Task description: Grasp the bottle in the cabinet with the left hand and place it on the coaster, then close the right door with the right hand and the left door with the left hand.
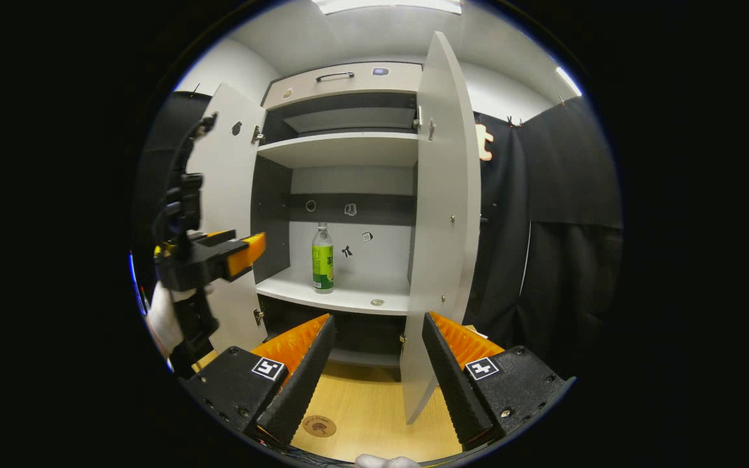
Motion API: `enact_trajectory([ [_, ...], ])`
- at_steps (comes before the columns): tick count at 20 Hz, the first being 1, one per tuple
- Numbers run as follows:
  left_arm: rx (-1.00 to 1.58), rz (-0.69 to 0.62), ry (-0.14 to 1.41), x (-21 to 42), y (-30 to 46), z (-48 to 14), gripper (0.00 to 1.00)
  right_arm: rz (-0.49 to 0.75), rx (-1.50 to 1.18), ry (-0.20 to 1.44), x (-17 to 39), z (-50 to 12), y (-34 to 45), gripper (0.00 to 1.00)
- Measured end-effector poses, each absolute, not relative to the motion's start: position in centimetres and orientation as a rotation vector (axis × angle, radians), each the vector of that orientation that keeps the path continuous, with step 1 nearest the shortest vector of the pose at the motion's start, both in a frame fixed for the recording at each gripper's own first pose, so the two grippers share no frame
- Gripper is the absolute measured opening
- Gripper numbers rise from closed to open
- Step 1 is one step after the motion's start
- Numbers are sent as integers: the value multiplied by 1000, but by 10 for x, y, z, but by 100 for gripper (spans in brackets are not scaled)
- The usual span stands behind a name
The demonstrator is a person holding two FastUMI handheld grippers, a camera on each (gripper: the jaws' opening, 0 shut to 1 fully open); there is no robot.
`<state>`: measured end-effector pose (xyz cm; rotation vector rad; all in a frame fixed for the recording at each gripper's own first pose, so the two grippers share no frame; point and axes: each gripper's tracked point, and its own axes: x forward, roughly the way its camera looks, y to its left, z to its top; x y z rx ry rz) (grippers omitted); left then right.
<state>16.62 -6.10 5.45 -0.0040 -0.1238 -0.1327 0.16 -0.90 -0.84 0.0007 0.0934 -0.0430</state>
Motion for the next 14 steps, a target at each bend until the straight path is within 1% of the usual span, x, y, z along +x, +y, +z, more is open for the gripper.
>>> enact_trajectory([
  [4,5,-159,-129,232,-86,53,95,-89,-17,114,-1,-11,-11,83],
  [7,7,-176,-119,277,-101,49,95,-97,-1,138,-4,-13,-8,83],
  [11,-8,-176,-113,318,-112,41,96,-128,5,136,-6,-9,-15,83],
  [14,-48,-149,-80,344,-109,31,95,-151,-26,148,-9,-10,-21,83],
])
